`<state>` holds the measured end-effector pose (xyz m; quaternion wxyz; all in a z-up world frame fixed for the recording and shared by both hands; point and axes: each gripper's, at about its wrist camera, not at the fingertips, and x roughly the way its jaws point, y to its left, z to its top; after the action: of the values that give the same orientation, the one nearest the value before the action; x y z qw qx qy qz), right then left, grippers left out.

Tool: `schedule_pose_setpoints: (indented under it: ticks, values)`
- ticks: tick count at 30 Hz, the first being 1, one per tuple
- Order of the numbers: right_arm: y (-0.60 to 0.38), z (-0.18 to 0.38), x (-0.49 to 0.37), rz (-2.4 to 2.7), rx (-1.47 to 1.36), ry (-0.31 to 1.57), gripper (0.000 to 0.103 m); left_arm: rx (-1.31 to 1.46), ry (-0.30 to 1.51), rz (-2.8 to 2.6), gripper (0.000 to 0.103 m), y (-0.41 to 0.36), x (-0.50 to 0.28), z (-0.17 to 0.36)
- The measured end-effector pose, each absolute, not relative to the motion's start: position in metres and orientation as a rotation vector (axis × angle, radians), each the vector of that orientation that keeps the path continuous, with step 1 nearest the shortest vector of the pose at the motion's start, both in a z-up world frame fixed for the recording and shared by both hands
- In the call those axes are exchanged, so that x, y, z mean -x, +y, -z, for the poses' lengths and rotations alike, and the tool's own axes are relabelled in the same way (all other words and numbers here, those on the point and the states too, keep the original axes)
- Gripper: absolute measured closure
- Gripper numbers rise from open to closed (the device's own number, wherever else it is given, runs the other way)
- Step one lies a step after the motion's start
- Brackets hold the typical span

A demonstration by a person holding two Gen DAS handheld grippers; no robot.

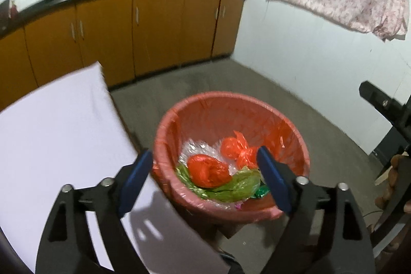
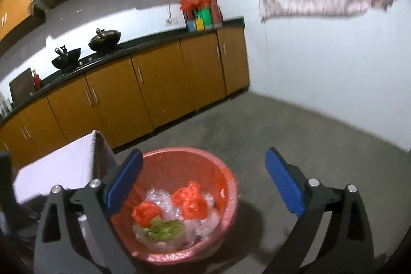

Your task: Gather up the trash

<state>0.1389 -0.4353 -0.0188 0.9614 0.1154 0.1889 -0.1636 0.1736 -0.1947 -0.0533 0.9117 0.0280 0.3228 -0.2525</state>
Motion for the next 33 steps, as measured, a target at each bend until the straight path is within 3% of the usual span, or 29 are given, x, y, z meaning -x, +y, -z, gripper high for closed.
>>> schedule_pose_setpoints:
  ticks: [2, 6, 19, 33]
  values:
    - [-0.423, 0.012, -0.121, 0.342, -0.213, 0.338, 0.005, -0.052, 0.618, 0.499, 0.007, -0.18, -0.16, 0.043]
    - [-0.395, 0.0, -0.092, 0.294, -0.17, 0.305, 0.005, -0.031, 0.53, 0.416, 0.002, -0.143, -0.125, 0.022]
    - [-0.311, -0.017, -0.041, 0.204, -0.069, 0.303, 0.004, -0.059, 0.395, 0.079, 0.002, -0.051, -0.053, -0.002]
    - [-0.259, -0.023, -0.005, 0.205, 0.019, 0.255, 0.004, -0.057, 0.343, 0.009, 0.002, -0.018, -0.01, -0.002]
